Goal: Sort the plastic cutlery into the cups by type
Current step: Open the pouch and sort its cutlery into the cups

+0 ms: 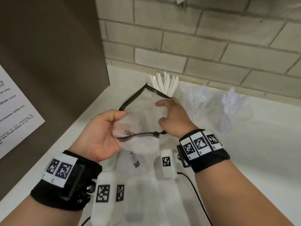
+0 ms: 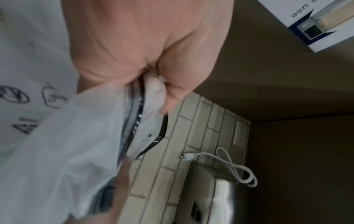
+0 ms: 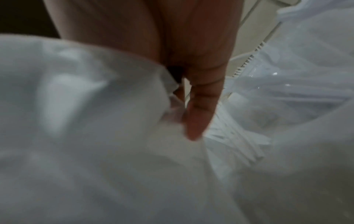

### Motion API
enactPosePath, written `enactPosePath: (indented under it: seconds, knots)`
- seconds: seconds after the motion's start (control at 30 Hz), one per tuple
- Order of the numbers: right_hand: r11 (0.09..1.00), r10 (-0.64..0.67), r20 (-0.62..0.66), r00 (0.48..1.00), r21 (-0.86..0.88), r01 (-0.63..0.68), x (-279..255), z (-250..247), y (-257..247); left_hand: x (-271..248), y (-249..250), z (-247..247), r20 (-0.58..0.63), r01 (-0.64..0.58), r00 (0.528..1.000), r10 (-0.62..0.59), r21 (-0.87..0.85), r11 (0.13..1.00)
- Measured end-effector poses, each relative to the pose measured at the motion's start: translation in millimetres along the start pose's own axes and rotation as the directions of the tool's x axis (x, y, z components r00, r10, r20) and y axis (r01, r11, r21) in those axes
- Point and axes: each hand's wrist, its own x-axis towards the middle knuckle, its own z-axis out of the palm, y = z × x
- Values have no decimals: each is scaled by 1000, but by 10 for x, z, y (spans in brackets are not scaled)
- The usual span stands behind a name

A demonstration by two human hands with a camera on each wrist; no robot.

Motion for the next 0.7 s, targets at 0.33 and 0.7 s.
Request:
enactPosePath:
  seconds: [0.33, 0.7]
  knots:
    - [984, -150, 245, 958, -62, 169, -90, 15, -74, -65, 84, -84, 64, -265, 959, 276, -141, 954]
    - [946, -292, 297, 909, -47, 320, -110, -1, -262, 115, -124, -277, -58, 69, 828, 557, 998, 2]
